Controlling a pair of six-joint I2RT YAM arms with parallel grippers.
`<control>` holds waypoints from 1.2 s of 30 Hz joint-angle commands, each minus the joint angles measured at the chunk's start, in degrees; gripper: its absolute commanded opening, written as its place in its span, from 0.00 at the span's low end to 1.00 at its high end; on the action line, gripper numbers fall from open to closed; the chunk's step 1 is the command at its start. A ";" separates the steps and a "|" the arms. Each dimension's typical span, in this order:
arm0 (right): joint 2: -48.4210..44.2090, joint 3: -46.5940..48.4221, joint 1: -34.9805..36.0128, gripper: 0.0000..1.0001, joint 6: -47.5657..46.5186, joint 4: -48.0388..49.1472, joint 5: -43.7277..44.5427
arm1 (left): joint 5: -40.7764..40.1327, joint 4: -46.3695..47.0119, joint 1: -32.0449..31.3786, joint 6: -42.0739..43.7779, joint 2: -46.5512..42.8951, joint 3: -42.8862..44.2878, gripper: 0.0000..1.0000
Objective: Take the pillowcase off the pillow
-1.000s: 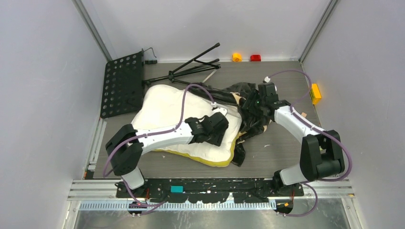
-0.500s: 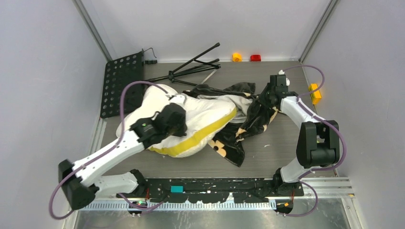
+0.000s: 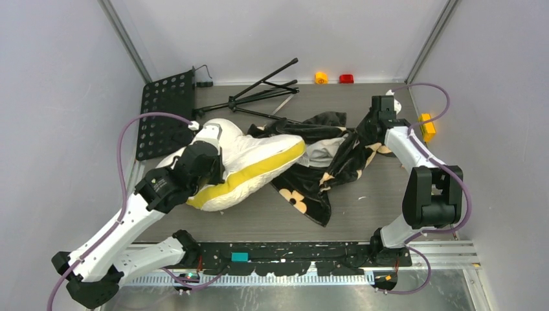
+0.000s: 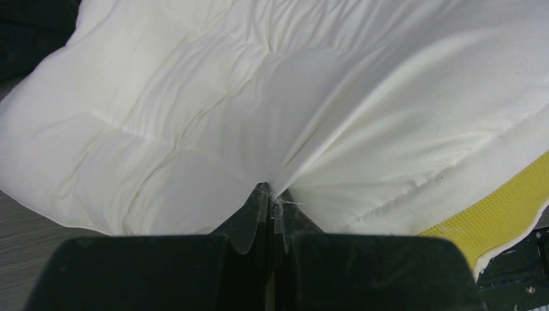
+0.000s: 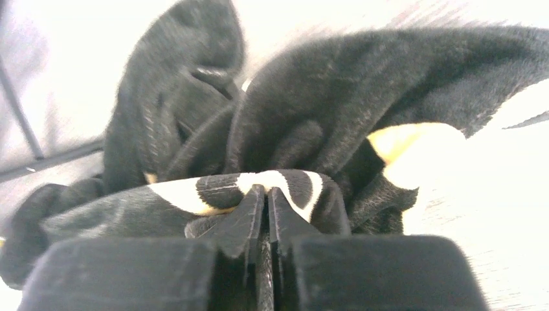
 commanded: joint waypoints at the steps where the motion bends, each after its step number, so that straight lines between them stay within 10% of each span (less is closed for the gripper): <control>1: -1.81 8.98 -2.31 0.01 -0.30 -0.91 3.06 | -8.98 2.58 2.54 5.27 2.46 6.26 0.00; 19: 10.35 67.61 -11.89 0.00 3.31 -18.86 -7.95 | -2.51 7.99 5.24 4.68 11.09 8.71 0.00; 21: 10.74 66.54 -11.84 0.07 2.52 -18.89 -11.54 | -0.59 9.87 5.24 3.97 13.28 8.28 0.00; 23: 9.59 62.73 -11.84 0.64 0.93 -19.54 -14.14 | 1.99 11.54 5.24 3.36 15.71 8.40 0.00; 25: 6.48 55.59 -11.84 0.83 -0.55 -19.13 -13.98 | 3.81 13.29 5.24 2.87 18.33 8.82 0.00; 36: -15.36 26.51 -11.83 0.84 -3.01 -9.15 -9.50 | 12.33 24.43 5.24 -1.02 34.20 20.37 0.00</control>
